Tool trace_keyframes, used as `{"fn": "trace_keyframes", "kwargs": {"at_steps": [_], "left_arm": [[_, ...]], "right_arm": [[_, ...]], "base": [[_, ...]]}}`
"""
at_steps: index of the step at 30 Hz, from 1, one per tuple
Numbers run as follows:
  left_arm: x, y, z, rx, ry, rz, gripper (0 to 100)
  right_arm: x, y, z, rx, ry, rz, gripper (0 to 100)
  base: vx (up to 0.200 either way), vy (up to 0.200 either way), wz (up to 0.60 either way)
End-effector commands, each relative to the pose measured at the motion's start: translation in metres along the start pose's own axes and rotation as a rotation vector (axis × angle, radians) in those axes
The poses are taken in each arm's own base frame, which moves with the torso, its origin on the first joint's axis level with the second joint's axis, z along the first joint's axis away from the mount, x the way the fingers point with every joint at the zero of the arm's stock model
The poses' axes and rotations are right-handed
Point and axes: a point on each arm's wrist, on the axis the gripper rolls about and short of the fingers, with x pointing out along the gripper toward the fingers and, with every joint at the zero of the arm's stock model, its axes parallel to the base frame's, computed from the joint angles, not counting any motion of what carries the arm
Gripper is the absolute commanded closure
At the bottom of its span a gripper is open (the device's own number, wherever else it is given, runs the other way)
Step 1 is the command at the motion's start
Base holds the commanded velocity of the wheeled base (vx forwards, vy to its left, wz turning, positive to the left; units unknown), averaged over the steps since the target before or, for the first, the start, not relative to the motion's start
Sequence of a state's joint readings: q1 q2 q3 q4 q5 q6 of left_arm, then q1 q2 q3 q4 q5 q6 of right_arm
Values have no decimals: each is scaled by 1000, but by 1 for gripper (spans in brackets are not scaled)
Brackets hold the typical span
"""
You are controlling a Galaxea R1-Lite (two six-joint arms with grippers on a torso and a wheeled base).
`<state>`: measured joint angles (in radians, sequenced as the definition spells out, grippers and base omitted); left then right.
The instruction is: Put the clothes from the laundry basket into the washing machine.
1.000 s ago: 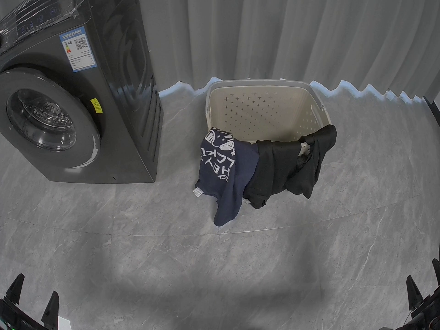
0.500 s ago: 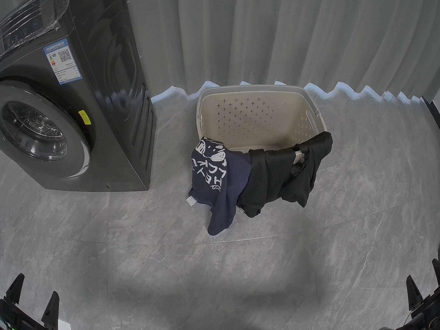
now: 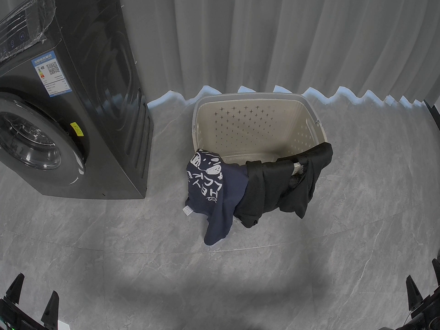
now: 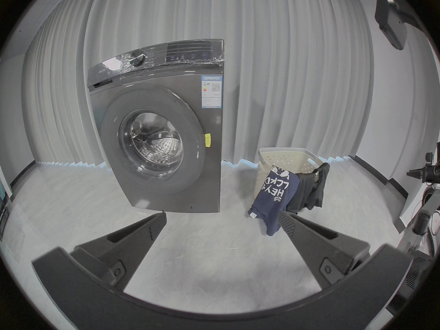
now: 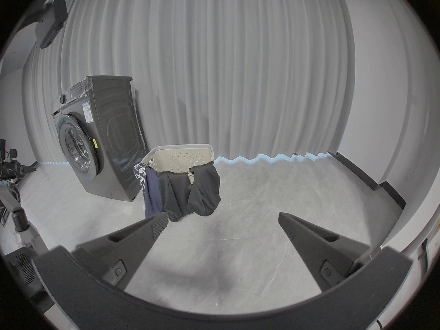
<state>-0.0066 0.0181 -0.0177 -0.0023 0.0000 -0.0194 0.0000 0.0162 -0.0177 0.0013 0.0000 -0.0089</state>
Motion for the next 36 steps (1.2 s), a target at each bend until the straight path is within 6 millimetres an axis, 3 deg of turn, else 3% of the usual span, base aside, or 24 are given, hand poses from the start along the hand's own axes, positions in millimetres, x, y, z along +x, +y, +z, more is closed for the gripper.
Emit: {"fn": "trace_keyframes", "kwargs": {"at_steps": [1,4,13,19,31,36], "left_arm": [[0,0,-5,-1,2,0,0],[0,0,-5,1,3,1,0],[0,0,-5,1,2,-1,0],[0,0,-5,1,2,-1,0],[0,0,-5,1,2,-1,0],[0,0,-5,1,2,-1,0]], "right_arm": [[0,0,-5,0,0,0,0],[0,0,-5,0,0,0,0],[0,0,-5,0,0,0,0],[0,0,-5,0,0,0,0],[0,0,-5,1,0,0,0],[0,0,-5,0,0,0,0]], "base": [[0,0,0],[0,0,0],[0,-200,0],[0,0,0],[200,0,0],[0,0,0]]}}
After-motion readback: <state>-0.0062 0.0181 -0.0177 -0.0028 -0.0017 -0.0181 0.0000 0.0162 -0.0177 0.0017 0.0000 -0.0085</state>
